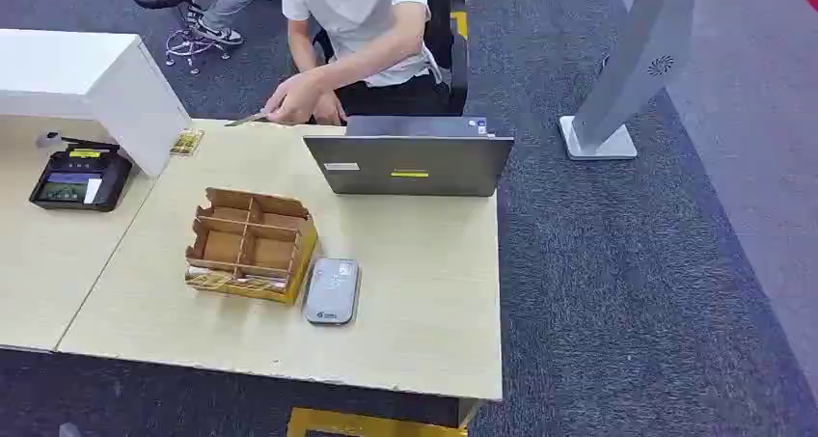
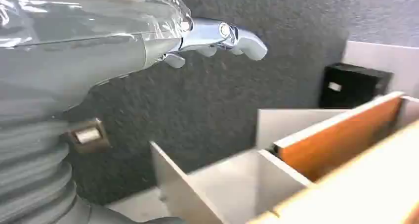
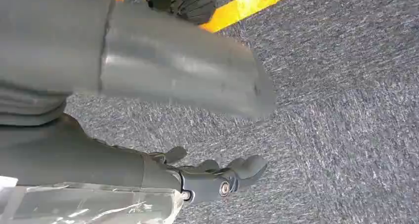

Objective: Pass the card to the sensor for recognition and then transmit it.

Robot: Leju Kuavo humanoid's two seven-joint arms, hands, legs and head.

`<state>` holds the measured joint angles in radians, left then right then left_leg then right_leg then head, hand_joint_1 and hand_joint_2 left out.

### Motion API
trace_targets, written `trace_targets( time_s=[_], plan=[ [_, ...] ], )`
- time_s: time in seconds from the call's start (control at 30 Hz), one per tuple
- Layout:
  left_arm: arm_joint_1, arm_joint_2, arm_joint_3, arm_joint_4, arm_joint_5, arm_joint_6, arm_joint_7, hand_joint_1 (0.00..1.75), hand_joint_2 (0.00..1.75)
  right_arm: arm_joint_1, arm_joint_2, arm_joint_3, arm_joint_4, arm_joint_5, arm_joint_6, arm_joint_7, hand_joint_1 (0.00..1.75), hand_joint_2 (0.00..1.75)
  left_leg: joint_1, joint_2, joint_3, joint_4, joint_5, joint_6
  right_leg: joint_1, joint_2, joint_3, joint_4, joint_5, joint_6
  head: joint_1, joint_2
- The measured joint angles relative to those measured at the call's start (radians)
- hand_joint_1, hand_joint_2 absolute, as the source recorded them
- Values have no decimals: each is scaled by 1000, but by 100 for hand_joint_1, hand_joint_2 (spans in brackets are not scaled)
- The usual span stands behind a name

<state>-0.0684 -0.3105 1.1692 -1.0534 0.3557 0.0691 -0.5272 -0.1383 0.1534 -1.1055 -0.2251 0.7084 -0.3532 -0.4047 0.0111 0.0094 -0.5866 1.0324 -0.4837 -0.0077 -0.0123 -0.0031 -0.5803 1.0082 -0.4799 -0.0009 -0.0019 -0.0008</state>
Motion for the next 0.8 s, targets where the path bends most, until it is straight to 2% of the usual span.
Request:
trace_targets(
  time_s=[0.1,0.2,0.23,0.3,0.33,0.37,0.5,0.53,0.67,0.73,0.8],
  plan=[
    [42,-13,-80,-118,111,57,-8,0,175,1,0,0,0,-3,6,0,0,175,0,0,0,0,0,0,0,0,0,0,0,0,0,0],
    [93,-14,-208,-273,207,108,-15,0,175,0,0,0,0,-5,11,0,0,175,0,-2,0,0,0,0,0,-2,0,0,0,0,-1,0],
    [104,-12,-250,-325,225,106,-19,0,175,-1,0,0,0,-5,11,1,0,175,0,-2,0,0,0,0,0,-2,0,0,0,0,0,0],
    [117,-4,-337,-422,210,40,-48,0,175,-1,0,2,0,10,12,12,0,175,0,-4,-1,1,2,1,0,-4,-2,0,0,0,-1,0],
    [106,2,-398,-473,179,40,-45,0,175,-2,0,4,0,17,12,20,0,175,0,-7,-2,2,2,2,0,-8,-1,0,0,0,-1,0],
    [83,16,-463,-514,136,68,-40,0,175,-7,0,7,0,23,11,26,0,175,0,-9,-3,2,4,2,0,-11,0,0,0,0,0,0],
    [-47,99,-693,-582,-81,240,-71,0,175,-34,6,34,1,55,11,56,0,175,0,-8,-2,2,7,1,0,-9,0,0,6,-1,0,0],
    [-86,125,-745,-580,-132,280,-72,0,175,-37,8,42,1,59,10,64,0,175,0,-8,-3,2,7,1,0,-9,0,0,6,0,0,0],
    [-178,201,-873,-570,-238,346,-71,0,175,-50,13,65,1,74,11,75,0,175,0,-7,-2,2,8,1,0,-7,-1,1,7,0,0,0],
    [-234,249,-936,-518,-386,409,-46,0,175,-52,14,81,2,87,15,88,0,175,0,-7,-3,3,10,1,0,-7,-3,1,7,0,0,0],
    [-345,305,-1016,-415,-576,466,16,0,175,-62,15,99,2,102,17,105,0,175,0,-10,-6,3,12,1,0,-10,-4,1,8,0,0,0]
  ],
)
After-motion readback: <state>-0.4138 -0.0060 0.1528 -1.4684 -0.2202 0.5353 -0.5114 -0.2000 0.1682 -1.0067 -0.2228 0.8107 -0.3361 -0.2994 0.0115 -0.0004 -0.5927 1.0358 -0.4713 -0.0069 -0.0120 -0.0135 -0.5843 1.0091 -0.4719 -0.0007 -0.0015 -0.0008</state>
